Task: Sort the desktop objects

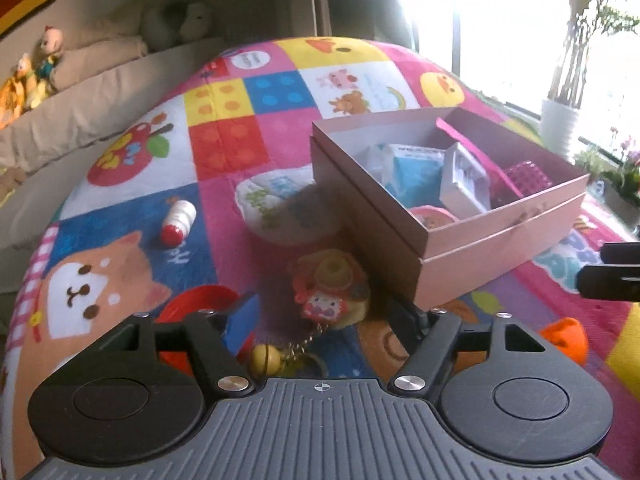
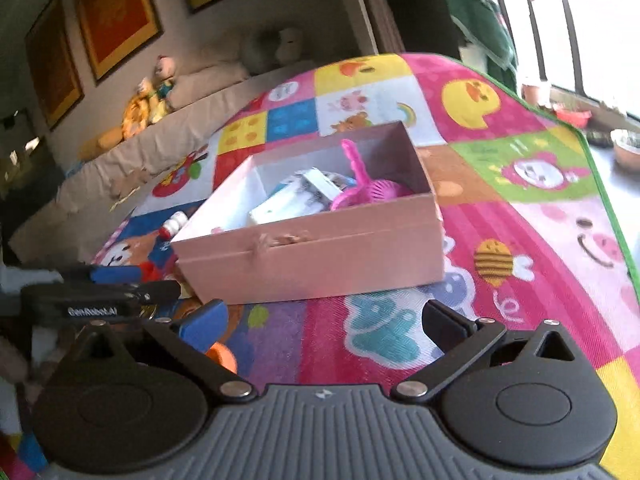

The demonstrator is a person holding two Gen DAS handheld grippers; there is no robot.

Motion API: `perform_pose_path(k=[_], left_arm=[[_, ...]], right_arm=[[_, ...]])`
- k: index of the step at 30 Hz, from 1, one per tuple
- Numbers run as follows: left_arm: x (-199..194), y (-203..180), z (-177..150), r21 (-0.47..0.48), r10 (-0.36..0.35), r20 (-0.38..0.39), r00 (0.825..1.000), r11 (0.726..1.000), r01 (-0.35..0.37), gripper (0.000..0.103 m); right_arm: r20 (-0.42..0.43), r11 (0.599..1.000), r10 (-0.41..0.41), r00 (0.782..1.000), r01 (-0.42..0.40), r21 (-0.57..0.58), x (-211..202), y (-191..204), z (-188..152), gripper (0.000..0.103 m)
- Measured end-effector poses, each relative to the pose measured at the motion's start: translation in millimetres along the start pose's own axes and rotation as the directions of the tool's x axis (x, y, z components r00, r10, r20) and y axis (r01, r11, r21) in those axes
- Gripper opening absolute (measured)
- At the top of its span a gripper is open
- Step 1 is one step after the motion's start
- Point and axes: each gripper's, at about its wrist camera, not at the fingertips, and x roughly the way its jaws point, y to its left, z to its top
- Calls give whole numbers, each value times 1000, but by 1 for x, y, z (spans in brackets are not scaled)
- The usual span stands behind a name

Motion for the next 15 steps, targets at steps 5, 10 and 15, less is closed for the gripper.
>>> perform_pose_path(k=[5, 10, 15], left_arm=[[17, -1, 4, 5, 5, -17, 1000, 1000, -5, 74], [20, 1, 4, 10, -17, -23, 1000, 1000, 17, 50], [-10, -5, -12, 41, -89, -26, 996, 995, 90, 50]], right_arm=[[-21, 999, 14, 1000, -13, 48, 5, -7, 0, 103], [-41, 995, 32, 999, -28, 95, 10, -13, 0, 103], [-40, 995, 33, 999, -29, 100, 9, -14, -1, 103]])
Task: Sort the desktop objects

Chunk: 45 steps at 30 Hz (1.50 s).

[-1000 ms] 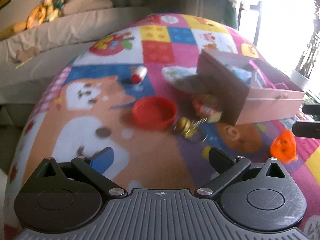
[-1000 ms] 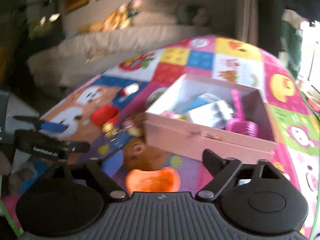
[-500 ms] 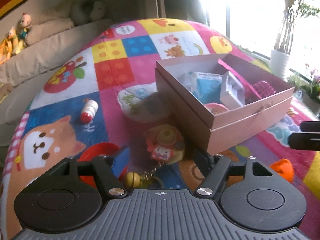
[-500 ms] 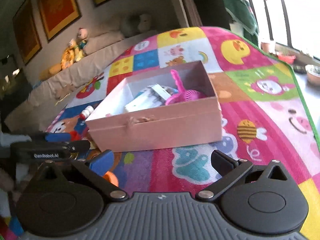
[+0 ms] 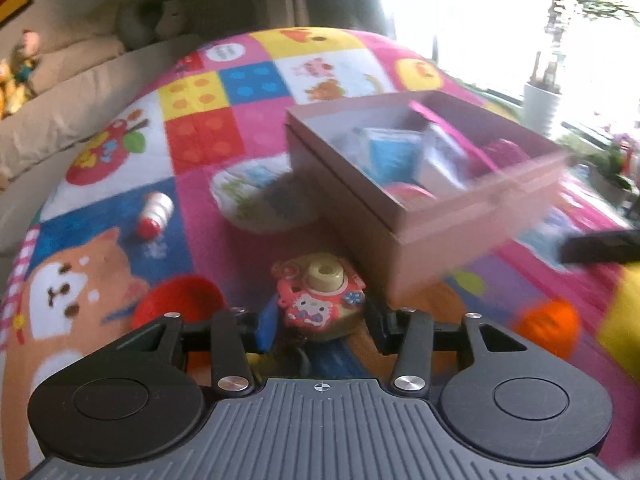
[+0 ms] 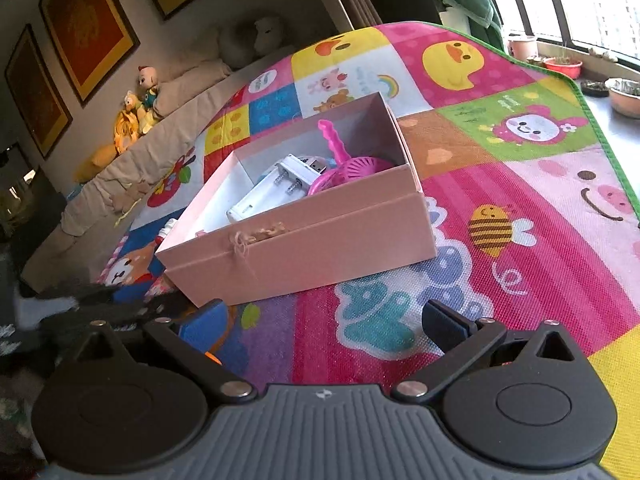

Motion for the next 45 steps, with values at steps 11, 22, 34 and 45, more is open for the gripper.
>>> perform_pose_path(k=[11, 22, 34, 45], left_arm=[[-78, -12, -63, 124, 32, -21, 999, 992, -29, 78], [-76, 1, -48, -192, -282, -68, 957, 945, 265, 89], [-35, -23, -31, -2, -157, -70, 985, 988, 157, 93], [-45, 38, -36, -85, -109, -94, 990, 991, 101, 96]], right_arm=[[-13, 999, -27, 1000, 27, -32, 3, 7, 0, 103], [-26, 999, -24, 999, 23, -39, 4, 7, 1, 103], [-25, 998, -31, 999, 29, -54, 3, 8, 0, 103], [-26, 998, -31, 999, 30, -55, 3, 8, 0, 103]])
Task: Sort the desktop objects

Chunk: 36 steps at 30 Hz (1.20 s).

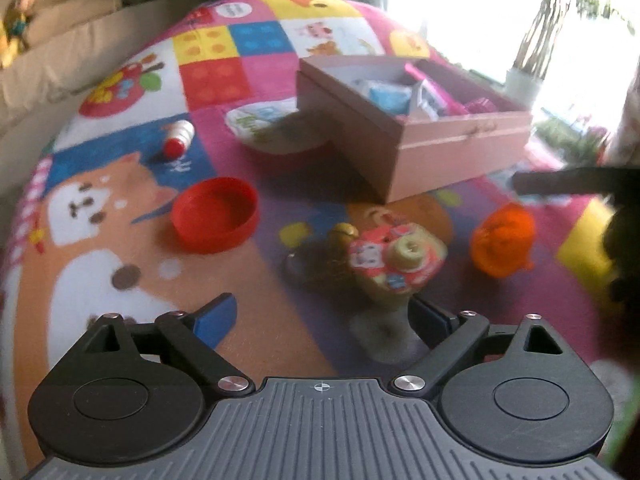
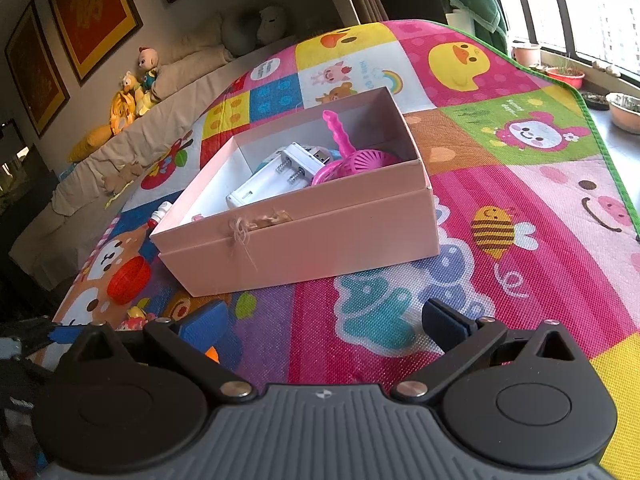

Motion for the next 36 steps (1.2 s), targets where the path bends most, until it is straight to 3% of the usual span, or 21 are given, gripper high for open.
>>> perform_pose_path(k=[4, 7, 11, 16, 21, 30, 36], left_arm=[[-5, -16, 3, -61, -120, 7, 993, 991, 120, 96], [5, -32, 9, -75, -172, 5, 985, 982, 171, 96], [25, -45, 22, -74, -158, 23, 987, 985, 159, 96], [43, -39, 35, -139, -151, 30, 988, 978, 154, 96], [46, -40, 43, -160, -95, 15, 995, 982, 96, 87], [32, -32, 30, -121, -66, 28, 997, 990, 69, 82], [26, -17, 22, -124, 16, 34, 999, 992, -12, 87]], right_arm=[[-2, 1000, -2, 1000, 2, -3, 0, 0, 0, 103], [0, 1000, 2, 1000, -2, 3, -1, 0, 0, 103], [4, 1000, 11, 1000, -11, 14, -1, -1, 0, 103], [10, 999, 23, 1000, -23, 29, -2, -3, 1, 103], [12, 999, 25, 1000, -26, 33, -1, -4, 1, 103], [12, 999, 26, 1000, -27, 34, -1, -4, 1, 103], [12, 999, 26, 1000, -27, 33, -1, -5, 1, 103]])
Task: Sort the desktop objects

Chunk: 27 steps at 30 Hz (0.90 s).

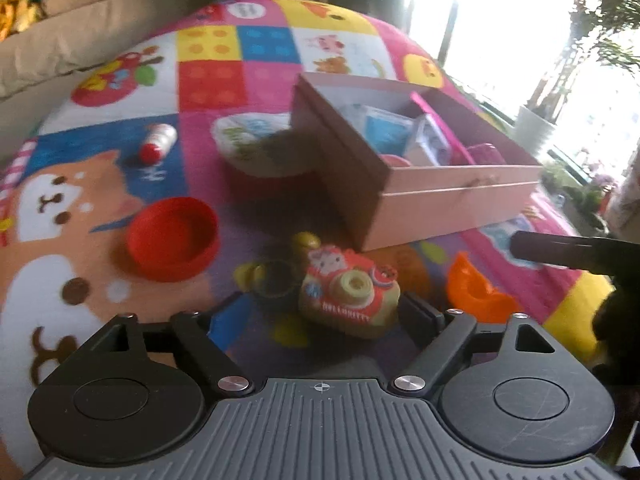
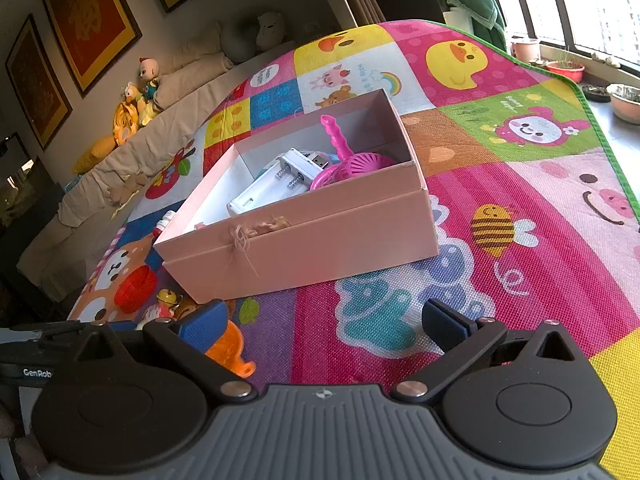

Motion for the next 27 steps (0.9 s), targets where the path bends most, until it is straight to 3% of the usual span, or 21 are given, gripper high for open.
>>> perform_pose_path(k=[5, 9, 12, 19, 23, 27], left_arm=[[3, -16, 0, 62, -57, 7, 998, 996, 56, 86], [12, -27, 4, 112, -45, 19, 999, 993, 43, 81], [14, -27, 4, 127, -28, 29, 999, 992, 24, 64], [-17, -32, -24, 206, 0, 22, 1000, 979, -4, 62], [-47, -24, -52, 201, 40, -3, 999, 979, -39, 63], [-68, -9, -67, 149, 58, -6, 998, 987, -57, 67]], right_arm=[[0, 1000, -2, 1000, 2, -2, 0, 0, 0, 103], [0, 1000, -1, 1000, 1, -2, 0, 0, 0, 103], [-1, 1000, -2, 1000, 2, -3, 0, 0, 0, 103], [-5, 1000, 7, 1000, -7, -17, -3, 1, -1, 103], [-19, 989, 42, 999, -45, -139, -13, 24, -6, 103], [-59, 937, 80, 995, -95, -335, -21, 71, -19, 103]])
